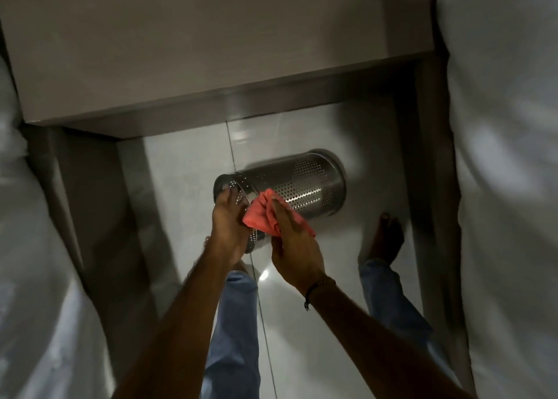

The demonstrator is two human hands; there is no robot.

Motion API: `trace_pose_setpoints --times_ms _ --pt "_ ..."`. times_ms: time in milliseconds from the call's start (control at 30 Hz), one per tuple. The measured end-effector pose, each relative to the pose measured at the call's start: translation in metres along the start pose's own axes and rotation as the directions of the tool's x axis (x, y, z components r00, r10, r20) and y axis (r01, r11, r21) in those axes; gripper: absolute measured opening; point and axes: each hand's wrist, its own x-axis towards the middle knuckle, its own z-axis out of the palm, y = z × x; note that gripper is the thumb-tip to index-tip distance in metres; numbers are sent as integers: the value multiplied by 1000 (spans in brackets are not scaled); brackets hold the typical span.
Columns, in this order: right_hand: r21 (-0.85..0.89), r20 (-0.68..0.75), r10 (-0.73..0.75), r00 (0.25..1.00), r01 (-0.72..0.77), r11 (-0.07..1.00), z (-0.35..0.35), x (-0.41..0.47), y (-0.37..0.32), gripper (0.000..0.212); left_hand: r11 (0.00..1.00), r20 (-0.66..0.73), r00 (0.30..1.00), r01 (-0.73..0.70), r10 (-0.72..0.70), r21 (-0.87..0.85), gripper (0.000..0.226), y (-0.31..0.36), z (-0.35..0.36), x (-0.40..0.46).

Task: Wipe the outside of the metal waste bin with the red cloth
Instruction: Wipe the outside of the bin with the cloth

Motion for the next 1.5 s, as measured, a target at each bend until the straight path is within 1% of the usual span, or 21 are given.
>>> trace_pose_setpoints --times_ms 133,200,300,333,367,433,467,500,567,600,633,700,767,833,900,967,1100,1167,1267,1400,1500 --pt "-28 68 0 998 2 1000 7 3 1 71 999 -3 1000 29 -29 31 72 -4 6 3" --pt "-36 59 14 998 -12 999 2 15 0 70 1000 68 997 22 -24 20 73 -11 8 3" --pt "-88 44 21 999 -17 996 -16 46 2 66 993 108 994 12 -25 114 64 -22 14 -1" --pt "-126 72 2 997 8 992 -18 50 4 66 991 66 998 -4 -5 135 71 -24 13 -1" --pt "-173 121 -29 992 50 984 -19 47 5 65 991 -10 1000 11 -10 130 92 -22 11 0" --pt "-222 222 -91 971 141 965 -8 26 10 65 991 -194 980 68 -45 112 148 -16 5 8" --pt "-218 247 -99 964 155 964 -2 13 14 65 992 -219 974 75 -51 100 154 -13 4 12" --pt "-198 257 -87 962 140 970 3 4 17 66 997 -177 983 61 -50 56 141 -11 3 14" --pt "-157 247 -63 967 104 982 5 10 20 66 1000 -81 996 -23 22 -16 95 -13 8 15" --pt "-150 228 -56 972 92 984 3 20 18 65 999 -55 998 -37 36 -19 84 -17 8 15" --pt "-138 204 -49 978 78 987 0 31 14 66 999 -46 998 -48 49 22 82 -21 9 12" --pt "-83 144 -43 989 55 995 -7 50 8 68 988 -70 994 -77 87 134 96 -25 5 9" --pt "-66 132 -46 990 55 996 -6 50 5 67 979 -60 997 -26 39 204 112 -20 2 8" --pt "-145 205 -90 975 121 982 1 30 9 66 994 -32 998 -42 46 106 104 -8 -3 14" --pt "-206 275 -125 953 185 961 9 10 14 74 995 -23 996 -87 86 -45 95 7 -3 19" --pt "-187 269 -128 955 182 965 10 15 13 76 991 5 997 -77 78 -110 92 9 -6 19" --pt "-125 183 -62 981 85 989 -5 58 2 68 999 19 999 -42 42 -7 79 -13 -9 7" --pt "-198 200 -99 975 140 970 -2 50 1 67 999 -1 999 -37 37 35 85 -6 -7 10" --pt "-176 268 -149 952 200 964 13 15 5 64 999 -1 1000 -25 25 -29 100 12 -7 21" --pt "-156 200 -74 977 106 982 6 48 0 67 1000 2 1000 -16 16 -5 86 -1 -10 15" --pt "-135 170 -65 983 88 987 2 58 -2 67 1000 36 999 7 -7 5 84 -3 -10 10"
